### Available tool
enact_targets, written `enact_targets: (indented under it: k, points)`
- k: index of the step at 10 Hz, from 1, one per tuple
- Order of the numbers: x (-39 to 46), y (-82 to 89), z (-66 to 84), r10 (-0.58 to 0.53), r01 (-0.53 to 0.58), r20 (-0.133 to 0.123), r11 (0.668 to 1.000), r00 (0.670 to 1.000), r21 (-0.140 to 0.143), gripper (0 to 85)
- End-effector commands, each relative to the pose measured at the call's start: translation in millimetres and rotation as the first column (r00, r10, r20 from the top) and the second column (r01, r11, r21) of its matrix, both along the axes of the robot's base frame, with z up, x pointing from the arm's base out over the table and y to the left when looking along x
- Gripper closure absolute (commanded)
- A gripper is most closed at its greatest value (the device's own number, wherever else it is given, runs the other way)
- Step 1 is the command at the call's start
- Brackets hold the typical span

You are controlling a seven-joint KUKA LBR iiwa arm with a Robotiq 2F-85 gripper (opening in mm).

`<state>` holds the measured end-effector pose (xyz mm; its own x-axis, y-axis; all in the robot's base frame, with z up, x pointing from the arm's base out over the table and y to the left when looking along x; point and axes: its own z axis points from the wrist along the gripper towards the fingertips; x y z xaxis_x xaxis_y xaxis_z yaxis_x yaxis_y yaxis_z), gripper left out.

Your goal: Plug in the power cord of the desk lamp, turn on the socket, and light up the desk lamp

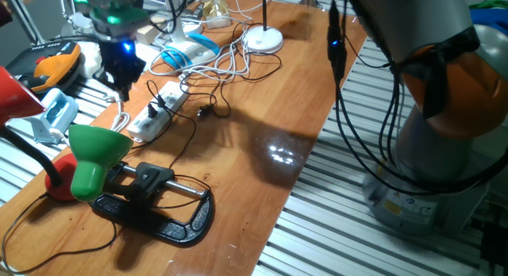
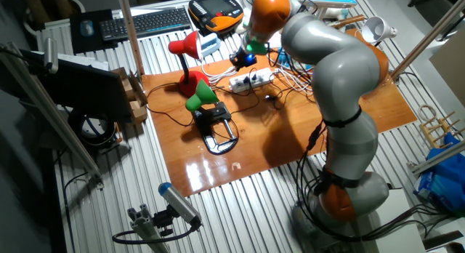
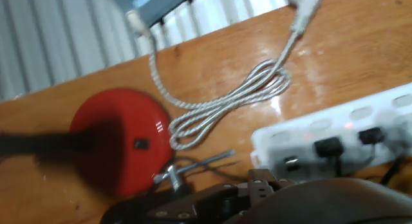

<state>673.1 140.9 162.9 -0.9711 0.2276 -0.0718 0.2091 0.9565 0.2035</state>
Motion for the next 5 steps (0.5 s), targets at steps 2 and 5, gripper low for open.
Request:
enact_targets:
  k: [2, 5]
  points:
    - [-11.0, 35.1, 0.5, 0.019, -0.019, -0.012, 1.0, 1.0, -0.007, 85.0]
    - [-19.8, 59.1, -12.0, 0.078, -0.079, -0.034, 0.997, 0.996, -0.02, 85.0]
